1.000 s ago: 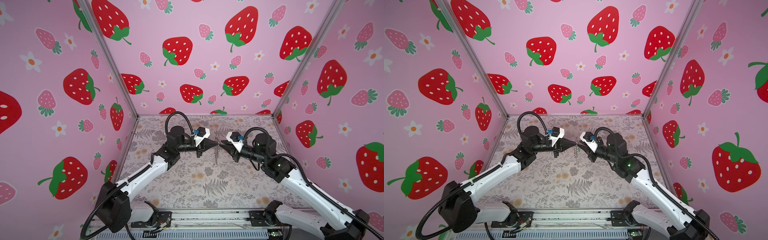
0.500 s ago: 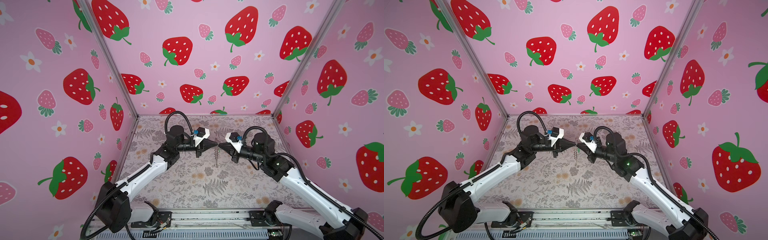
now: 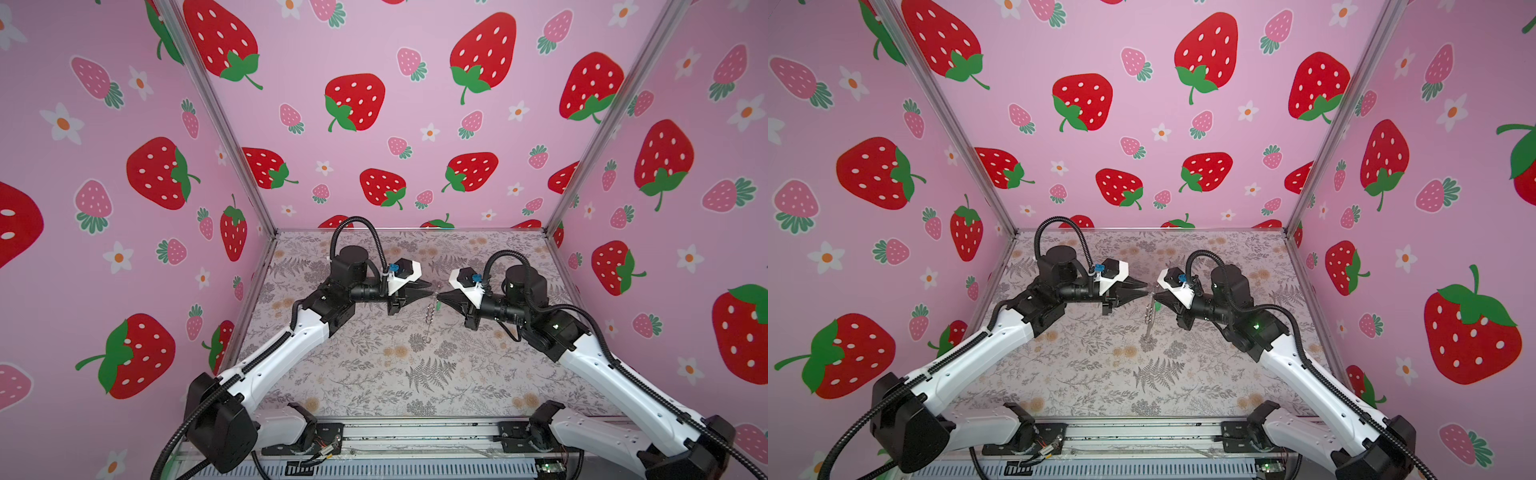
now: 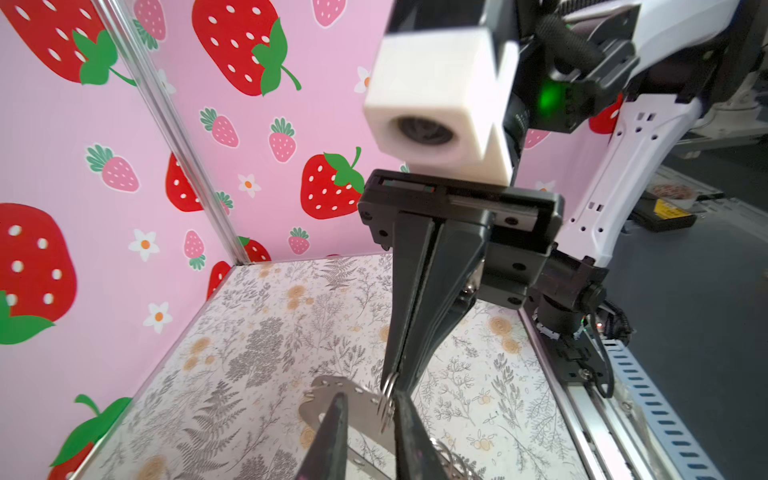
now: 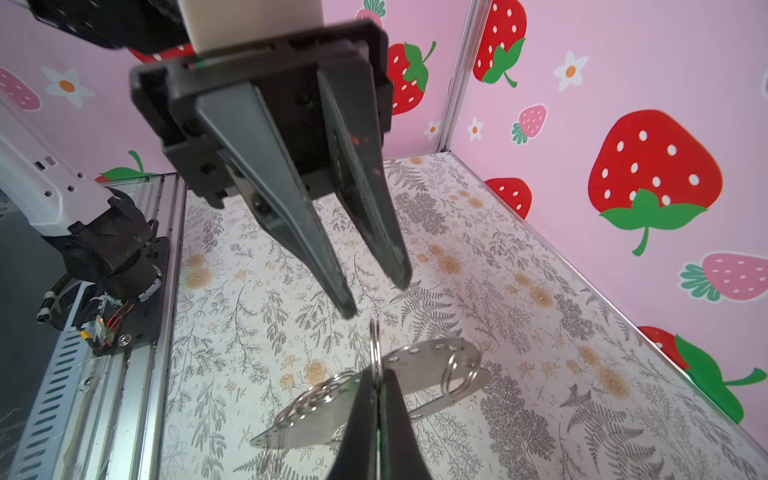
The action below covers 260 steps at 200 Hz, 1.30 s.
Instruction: Put the keys on the keyring
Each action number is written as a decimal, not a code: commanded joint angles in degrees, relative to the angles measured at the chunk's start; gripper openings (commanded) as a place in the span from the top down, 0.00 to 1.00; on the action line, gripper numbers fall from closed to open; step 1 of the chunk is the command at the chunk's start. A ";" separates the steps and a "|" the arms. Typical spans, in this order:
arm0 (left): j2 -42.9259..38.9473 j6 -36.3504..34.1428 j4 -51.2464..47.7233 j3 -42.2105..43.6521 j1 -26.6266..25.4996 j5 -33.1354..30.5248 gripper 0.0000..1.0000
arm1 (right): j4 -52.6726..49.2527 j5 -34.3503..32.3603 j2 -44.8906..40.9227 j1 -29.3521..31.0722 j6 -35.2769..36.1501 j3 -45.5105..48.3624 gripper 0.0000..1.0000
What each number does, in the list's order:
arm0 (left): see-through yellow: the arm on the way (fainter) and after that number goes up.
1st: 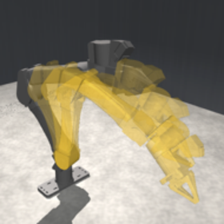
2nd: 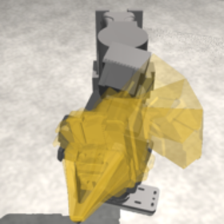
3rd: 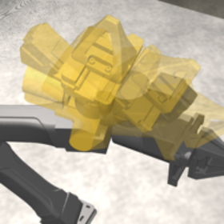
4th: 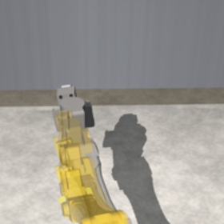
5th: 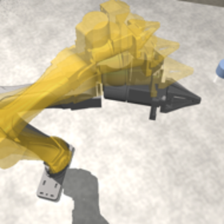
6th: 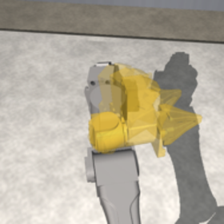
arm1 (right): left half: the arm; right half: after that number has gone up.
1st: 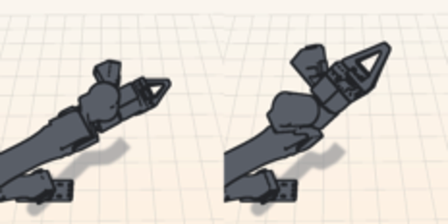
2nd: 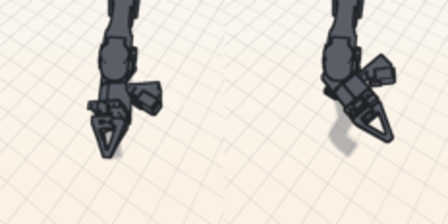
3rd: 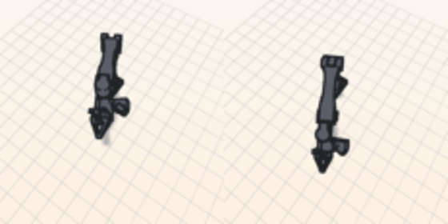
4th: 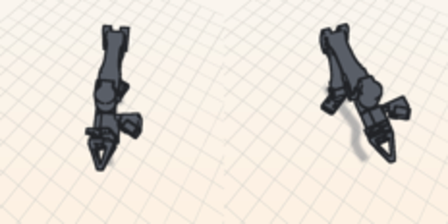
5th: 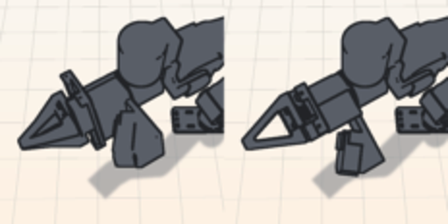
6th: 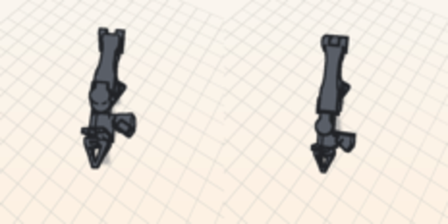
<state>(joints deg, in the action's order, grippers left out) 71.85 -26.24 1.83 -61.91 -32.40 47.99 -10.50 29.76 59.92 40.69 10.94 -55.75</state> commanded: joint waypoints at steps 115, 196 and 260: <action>-0.28 -26.54 -17.06 -7.73 -12.45 -30.89 0.76 | -9.87 3.08 4.14 -0.26 3.65 -6.63 1.00; 1.51 -27.64 -20.48 -9.97 -13.14 -31.57 0.84 | -10.20 3.96 4.72 -0.32 4.33 -7.66 1.00; 2.72 -27.99 -22.57 -11.14 -13.13 -31.20 0.85 | -9.54 4.59 4.83 -0.27 4.77 -8.06 1.00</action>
<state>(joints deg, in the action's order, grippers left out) 73.89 -52.75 -18.57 -70.37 -45.39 16.49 -20.80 32.05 64.88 40.49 14.48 -61.78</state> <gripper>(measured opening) 0.164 0.041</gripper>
